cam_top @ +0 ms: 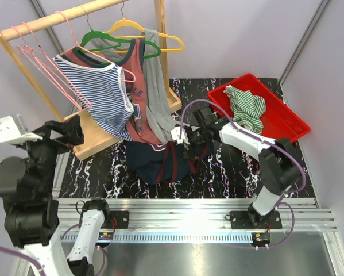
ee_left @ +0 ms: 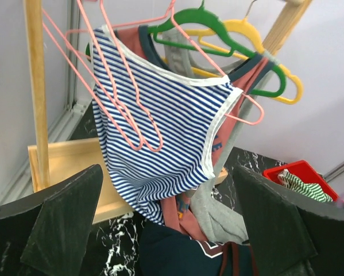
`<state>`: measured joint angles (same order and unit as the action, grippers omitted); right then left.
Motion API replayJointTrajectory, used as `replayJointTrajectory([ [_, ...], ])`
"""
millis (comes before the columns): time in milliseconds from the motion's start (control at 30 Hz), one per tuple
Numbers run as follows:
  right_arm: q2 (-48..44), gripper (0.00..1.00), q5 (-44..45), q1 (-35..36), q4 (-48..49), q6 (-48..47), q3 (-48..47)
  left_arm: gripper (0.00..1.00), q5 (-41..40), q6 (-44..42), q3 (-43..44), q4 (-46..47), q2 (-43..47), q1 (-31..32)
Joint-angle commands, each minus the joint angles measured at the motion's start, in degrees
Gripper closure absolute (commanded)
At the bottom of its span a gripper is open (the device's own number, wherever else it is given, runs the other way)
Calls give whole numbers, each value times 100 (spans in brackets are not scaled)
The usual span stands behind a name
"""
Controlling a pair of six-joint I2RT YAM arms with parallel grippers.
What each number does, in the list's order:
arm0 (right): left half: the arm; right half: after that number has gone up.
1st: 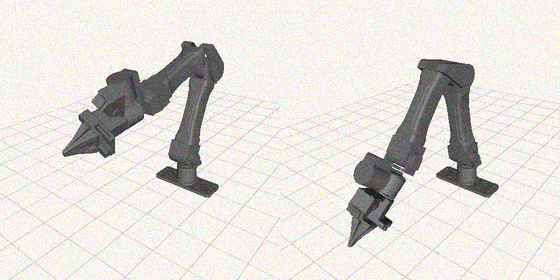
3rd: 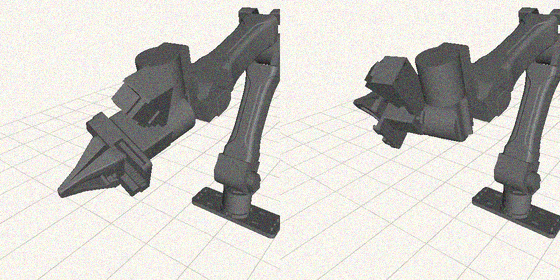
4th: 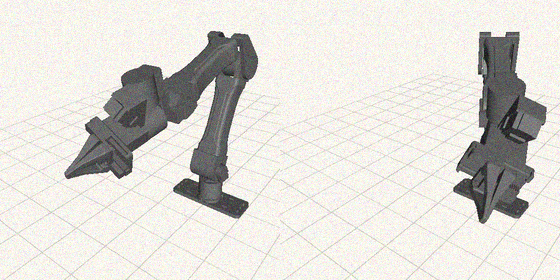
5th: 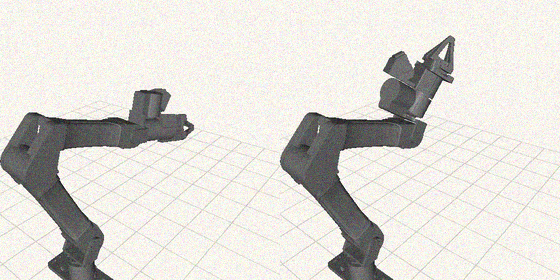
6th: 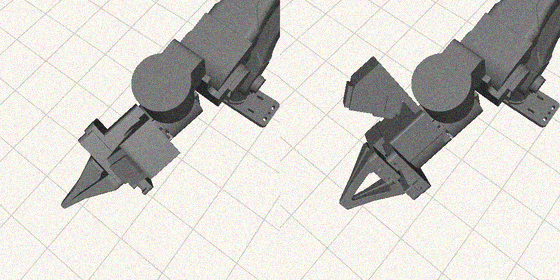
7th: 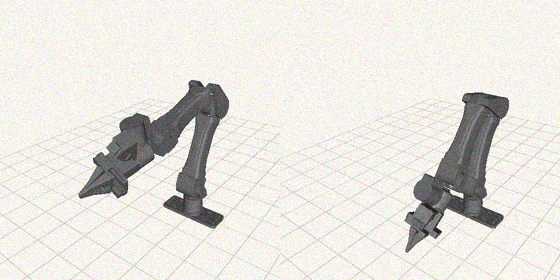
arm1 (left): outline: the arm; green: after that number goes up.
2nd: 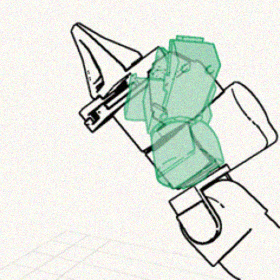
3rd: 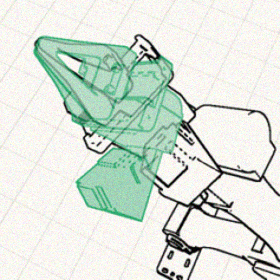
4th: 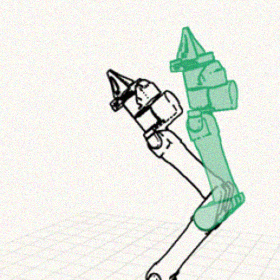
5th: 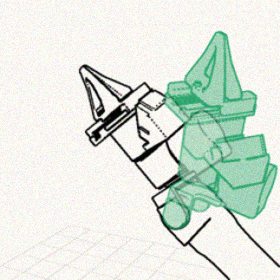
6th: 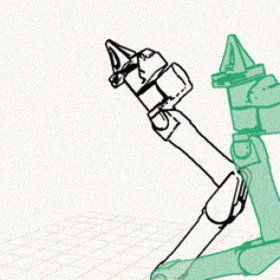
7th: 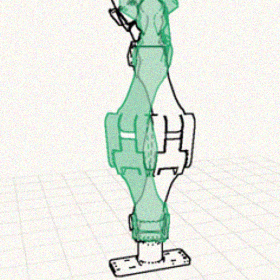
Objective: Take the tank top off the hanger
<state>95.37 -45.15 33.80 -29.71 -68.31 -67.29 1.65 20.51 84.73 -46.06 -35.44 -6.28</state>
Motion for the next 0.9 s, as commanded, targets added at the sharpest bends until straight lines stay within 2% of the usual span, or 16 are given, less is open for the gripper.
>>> replayJointTrajectory([
  [0, 367, 0, 374, 100, 668, 529, -329, 1, 318, -364, -53, 405, 274, -31],
  [233, 544, 10, 472, 162, 695, 608, -250, 1, 538, -460, -158, 748, 538, -22],
  [333, 509, 23, 428, 162, 555, 714, -276, 1, 635, -478, -176, 914, 538, -31],
  [467, 132, 43, 524, 162, 519, 820, -136, 1, 749, -469, -167, 1151, 477, -22],
  [500, 44, 58, 559, 162, 519, 820, -83, 1, 801, -461, -193, 1204, 459, -31],
  [600, -316, 84, 691, 162, 502, 820, 189, 1, 942, -373, -308, 1494, 407, -22],
  [700, -756, 100, 831, 144, 528, 925, 321, 1, 1108, -320, -360, 1732, 319, -22],
  [867, -1565, 100, 946, -198, 598, 1645, 374, 1, 1399, -215, -431, 2171, 91, -22],
])
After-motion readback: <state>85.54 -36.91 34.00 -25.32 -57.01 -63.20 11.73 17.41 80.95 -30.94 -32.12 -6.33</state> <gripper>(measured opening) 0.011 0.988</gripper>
